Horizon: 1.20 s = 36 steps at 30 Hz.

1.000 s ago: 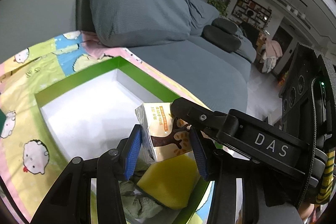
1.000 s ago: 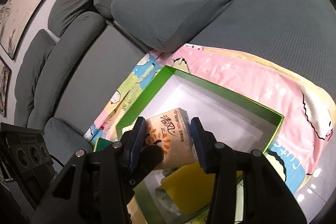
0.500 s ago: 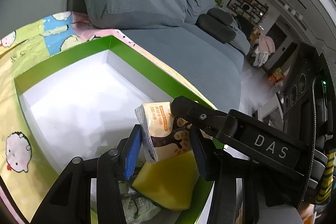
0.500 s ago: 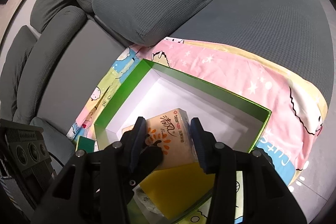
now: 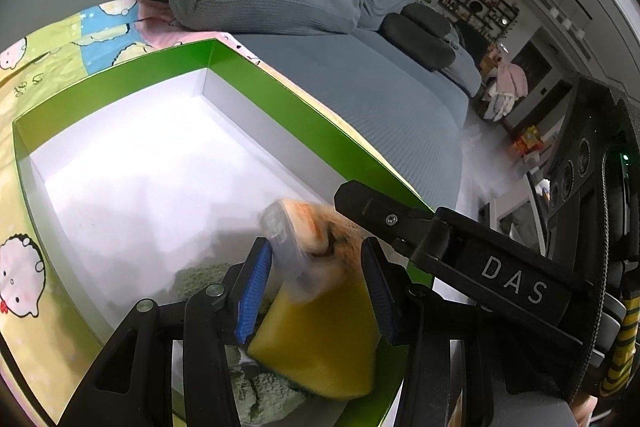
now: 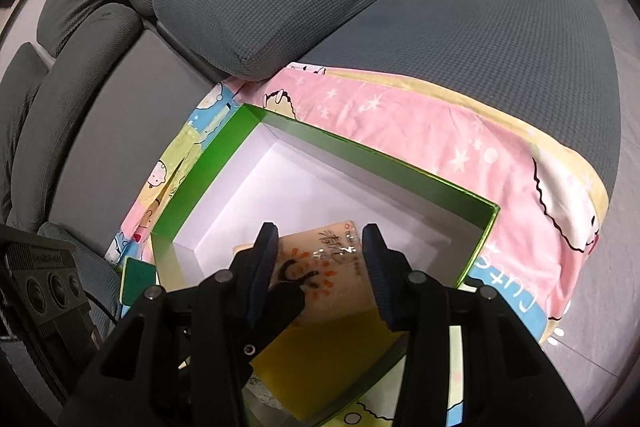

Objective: Organize objects
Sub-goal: 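Open the left gripper to drop the tissue pack into the box, then move both grippers from the box to the clear plastic bags on the blanket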

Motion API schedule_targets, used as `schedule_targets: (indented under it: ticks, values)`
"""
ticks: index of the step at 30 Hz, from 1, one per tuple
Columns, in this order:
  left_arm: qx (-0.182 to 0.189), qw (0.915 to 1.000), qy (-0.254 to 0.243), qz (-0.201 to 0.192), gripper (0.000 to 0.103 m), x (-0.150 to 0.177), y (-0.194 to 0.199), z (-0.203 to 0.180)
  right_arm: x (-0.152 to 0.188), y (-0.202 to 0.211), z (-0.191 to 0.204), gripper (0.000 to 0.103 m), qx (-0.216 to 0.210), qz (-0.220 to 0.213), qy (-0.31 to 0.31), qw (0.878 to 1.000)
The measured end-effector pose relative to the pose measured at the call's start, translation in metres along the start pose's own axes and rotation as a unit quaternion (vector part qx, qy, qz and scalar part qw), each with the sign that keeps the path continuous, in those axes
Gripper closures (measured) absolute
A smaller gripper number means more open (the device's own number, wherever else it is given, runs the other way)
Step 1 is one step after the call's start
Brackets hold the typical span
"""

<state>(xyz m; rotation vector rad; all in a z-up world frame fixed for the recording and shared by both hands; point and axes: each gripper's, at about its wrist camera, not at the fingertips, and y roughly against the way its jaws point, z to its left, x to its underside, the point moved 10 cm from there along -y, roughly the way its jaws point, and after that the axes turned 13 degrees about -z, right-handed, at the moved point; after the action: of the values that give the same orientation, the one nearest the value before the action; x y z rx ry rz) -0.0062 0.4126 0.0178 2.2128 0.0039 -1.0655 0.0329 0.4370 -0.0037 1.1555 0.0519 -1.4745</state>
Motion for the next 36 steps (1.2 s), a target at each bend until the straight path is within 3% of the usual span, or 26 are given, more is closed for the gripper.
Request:
schedule_targets:
  ticks: [11,17,23,36]
  values:
    - [0.001,1.0,0.003,0.002,0.056,0.002,-0.003,0.001,0.003,-0.001,-0.002,0.062,0.014,-0.001,0.005,1.0]
    - [-0.016,0.9998,0.0,-0.01,0.056,0.001,0.003,0.003,0.003,-0.001,0.001,0.06,0.007,-0.006,0.008,1.0]
    - [-0.038,0.9987,-0.01,-0.031,0.056,-0.006,0.021,0.01,0.003,0.004,0.01,0.054,0.0,-0.018,0.021,1.0]
    - [-0.058,0.994,0.016,-0.091,0.056,-0.014,0.086,0.027,0.002,0.017,0.012,0.033,0.032,-0.041,0.047,0.998]
